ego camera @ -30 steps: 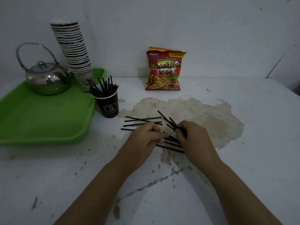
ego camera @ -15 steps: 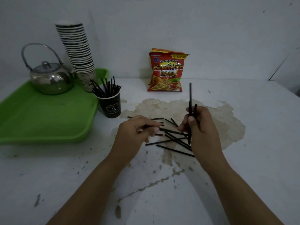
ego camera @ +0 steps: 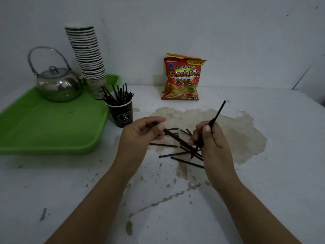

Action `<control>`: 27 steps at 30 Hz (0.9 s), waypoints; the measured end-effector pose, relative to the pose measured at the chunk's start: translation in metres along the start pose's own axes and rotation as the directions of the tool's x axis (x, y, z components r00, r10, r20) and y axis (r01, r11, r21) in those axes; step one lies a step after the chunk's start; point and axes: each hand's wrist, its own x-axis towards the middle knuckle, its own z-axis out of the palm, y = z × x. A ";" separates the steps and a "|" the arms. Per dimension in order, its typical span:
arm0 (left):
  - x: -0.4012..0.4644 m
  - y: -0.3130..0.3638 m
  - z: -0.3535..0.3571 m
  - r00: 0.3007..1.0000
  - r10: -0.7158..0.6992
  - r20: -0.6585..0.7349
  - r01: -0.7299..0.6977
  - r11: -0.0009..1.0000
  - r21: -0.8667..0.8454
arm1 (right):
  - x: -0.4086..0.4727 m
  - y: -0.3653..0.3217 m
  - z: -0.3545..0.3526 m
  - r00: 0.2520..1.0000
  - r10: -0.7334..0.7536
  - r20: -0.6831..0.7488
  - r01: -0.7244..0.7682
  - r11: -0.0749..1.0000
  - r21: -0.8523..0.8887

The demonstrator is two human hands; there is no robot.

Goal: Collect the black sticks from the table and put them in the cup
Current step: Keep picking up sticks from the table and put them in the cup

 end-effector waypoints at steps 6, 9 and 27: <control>-0.001 0.002 -0.003 0.979 0.192 -0.070 -0.172 0.959 0.226 | 0.001 0.003 0.000 1.000 0.006 -0.002 -0.006 1.000 0.003; -0.003 0.002 -0.001 0.966 0.257 -0.037 -0.233 0.922 0.310 | 0.001 0.003 0.000 1.000 -0.013 -0.006 0.013 1.000 -0.013; -0.006 0.014 -0.004 0.766 0.638 0.080 -0.510 0.527 0.679 | 0.006 -0.005 0.003 0.998 -0.069 -0.015 0.069 0.998 -0.001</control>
